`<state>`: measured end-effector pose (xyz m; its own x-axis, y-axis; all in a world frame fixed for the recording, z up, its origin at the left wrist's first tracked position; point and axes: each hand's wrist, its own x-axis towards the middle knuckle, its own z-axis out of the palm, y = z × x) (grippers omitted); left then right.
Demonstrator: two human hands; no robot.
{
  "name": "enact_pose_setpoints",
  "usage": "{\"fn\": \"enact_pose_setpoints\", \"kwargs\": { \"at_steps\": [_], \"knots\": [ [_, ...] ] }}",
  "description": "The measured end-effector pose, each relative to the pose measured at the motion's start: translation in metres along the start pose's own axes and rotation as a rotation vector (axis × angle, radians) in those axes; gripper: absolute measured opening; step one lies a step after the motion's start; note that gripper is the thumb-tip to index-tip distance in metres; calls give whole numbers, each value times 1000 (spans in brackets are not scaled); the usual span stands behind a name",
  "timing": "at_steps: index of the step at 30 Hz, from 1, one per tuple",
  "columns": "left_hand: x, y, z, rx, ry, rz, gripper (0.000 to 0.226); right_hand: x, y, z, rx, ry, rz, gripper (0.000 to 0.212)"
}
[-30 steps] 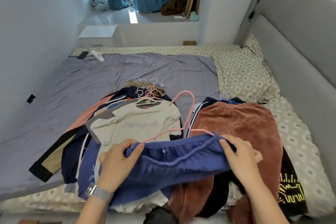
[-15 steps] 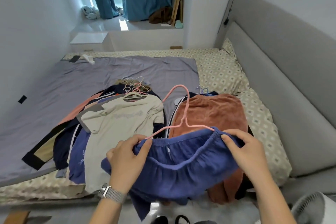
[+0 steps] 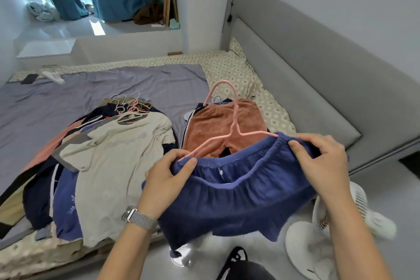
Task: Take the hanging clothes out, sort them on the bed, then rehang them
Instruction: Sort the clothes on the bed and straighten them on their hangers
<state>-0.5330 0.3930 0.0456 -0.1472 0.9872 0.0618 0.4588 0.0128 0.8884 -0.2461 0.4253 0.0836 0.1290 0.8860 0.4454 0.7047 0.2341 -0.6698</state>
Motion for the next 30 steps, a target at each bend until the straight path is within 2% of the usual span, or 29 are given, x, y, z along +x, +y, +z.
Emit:
{"fn": "enact_pose_setpoints", "kwargs": {
  "at_steps": [3, 6, 10, 15, 21, 25, 28, 30],
  "knots": [
    [18, 19, -4, -24, 10, 79, 19, 16, -2, -7, 53, 48, 19, 12],
    [42, 32, -3, 6, -3, 177, 16, 41, 5, -17, 110, 111, 93, 27],
    [75, 38, 8, 69, -52, 245, 23, 78, 25, -24, 201, 144, 127, 29],
    [127, 17, 39, 169, -34, 222, 19, 117, 80, 22, 223, 65, 176, 20],
    [237, 13, 89, 289, -35, 202, 25, 223, 132, 96, 257, -27, 173, 33],
    [336, 36, 107, 337, 76, 291, 30, 329, 156, 134, 327, -28, 126, 16],
    [406, 28, 113, 389, 115, 265, 28, 396, 182, 174, 397, -175, 178, 11],
    [447, -1, 121, 428, 42, 178, 27, 420, 208, 215, 397, -335, 259, 11]
  ]
}}
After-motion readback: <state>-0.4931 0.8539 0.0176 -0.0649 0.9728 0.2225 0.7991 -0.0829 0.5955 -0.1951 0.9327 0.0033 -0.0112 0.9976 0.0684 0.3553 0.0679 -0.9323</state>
